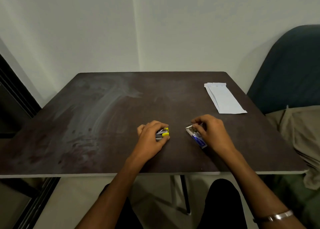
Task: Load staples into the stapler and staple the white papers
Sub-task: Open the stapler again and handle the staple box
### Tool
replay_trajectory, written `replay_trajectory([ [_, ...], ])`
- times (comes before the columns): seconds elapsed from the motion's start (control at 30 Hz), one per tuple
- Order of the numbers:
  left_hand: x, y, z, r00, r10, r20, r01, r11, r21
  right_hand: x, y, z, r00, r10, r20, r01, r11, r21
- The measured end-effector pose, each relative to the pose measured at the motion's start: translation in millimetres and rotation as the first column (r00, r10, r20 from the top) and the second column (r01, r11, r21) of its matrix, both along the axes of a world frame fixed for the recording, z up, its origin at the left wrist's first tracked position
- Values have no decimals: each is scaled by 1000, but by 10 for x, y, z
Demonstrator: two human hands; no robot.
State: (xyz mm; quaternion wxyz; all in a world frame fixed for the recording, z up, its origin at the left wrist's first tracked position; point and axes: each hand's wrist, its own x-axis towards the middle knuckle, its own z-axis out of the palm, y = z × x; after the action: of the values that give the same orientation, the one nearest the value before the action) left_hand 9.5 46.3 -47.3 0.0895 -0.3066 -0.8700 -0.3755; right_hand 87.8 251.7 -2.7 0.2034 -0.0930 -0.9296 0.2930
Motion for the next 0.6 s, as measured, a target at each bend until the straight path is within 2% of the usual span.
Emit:
replay_trajectory([
  [0.17,28,206,109,999,-39,-17,39,999,-15,-40,84,-13,992,9,125,-13,999,34],
  [0.3,-3,390,253,994,-107,10,107,994,-25,-7,110,-35,996,-2,93,3,1000,-13],
  [0.47,-88,620,353,975,-184,127,203,966,-160,162,156,-66,998,-64,29,65,997,-39],
  [0.6,-106,710,338,961,-227,161,260,936,-236,317,134,-219,982,19,187,-13,999,-33],
])
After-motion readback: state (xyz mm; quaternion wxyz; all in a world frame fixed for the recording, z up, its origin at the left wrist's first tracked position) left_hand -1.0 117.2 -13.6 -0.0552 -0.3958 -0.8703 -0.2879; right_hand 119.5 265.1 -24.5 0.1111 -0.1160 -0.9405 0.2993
